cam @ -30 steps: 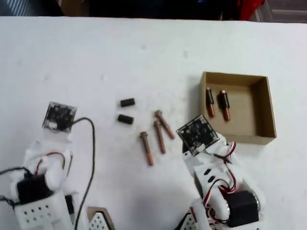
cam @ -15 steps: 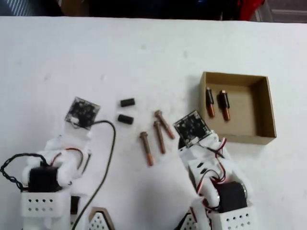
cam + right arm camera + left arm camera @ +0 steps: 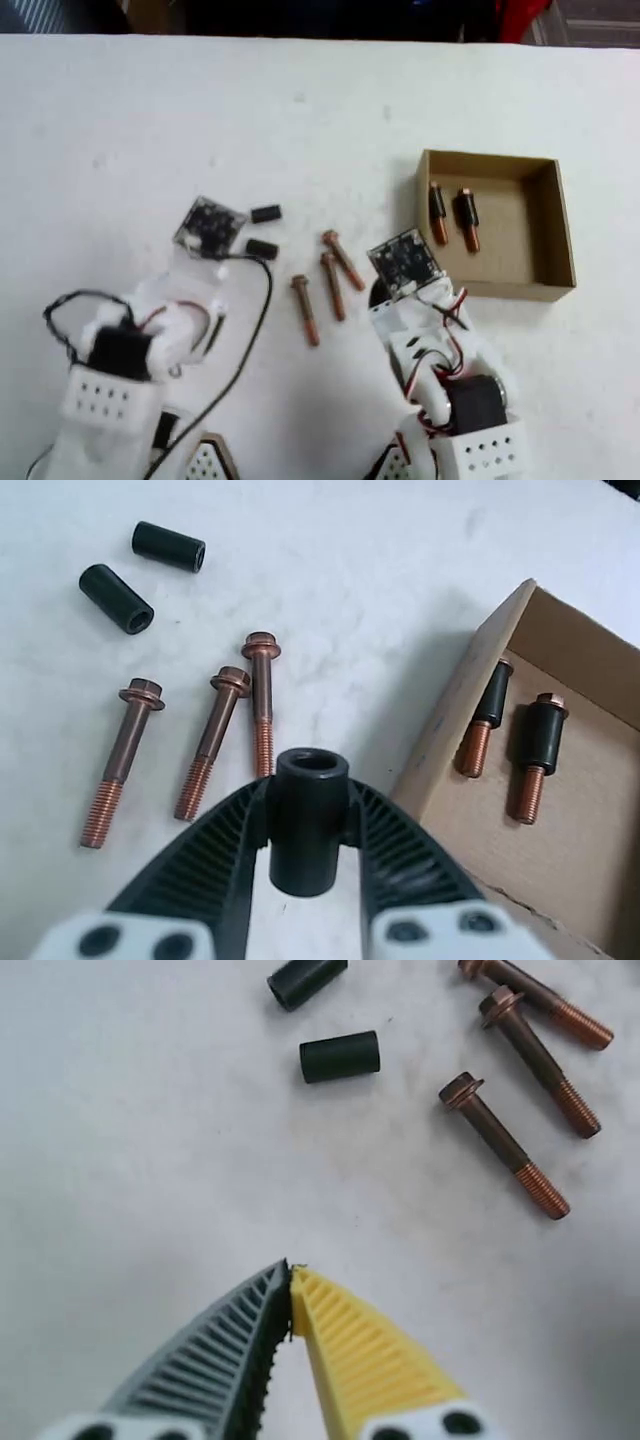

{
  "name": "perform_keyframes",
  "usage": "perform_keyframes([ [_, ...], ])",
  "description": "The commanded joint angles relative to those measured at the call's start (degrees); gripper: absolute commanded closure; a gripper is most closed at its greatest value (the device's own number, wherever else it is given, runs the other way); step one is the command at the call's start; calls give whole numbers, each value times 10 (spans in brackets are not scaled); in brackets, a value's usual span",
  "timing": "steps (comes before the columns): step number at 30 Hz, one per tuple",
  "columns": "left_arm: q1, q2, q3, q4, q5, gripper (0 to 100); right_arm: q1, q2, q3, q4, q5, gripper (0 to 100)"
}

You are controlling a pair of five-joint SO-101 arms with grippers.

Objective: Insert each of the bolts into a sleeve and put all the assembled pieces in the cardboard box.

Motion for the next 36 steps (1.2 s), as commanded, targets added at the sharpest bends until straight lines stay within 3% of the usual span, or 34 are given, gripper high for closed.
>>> perform_keyframes([
  [1,20,122,-55,-66,40,978,-1,-4,11,-39,-6,981],
  [12,21,411,-195,-108,49,978,0,-4,24,-56,-7,981],
  [18,23,559,-287,-108,141,976,31,-4,25,-60,-7,981],
  [22,51,639,-338,-106,164,976,30,-4,25,-59,-7,981],
  [36,160,698,-440,-26,243,978,34,-4,25,-59,-7,981],
])
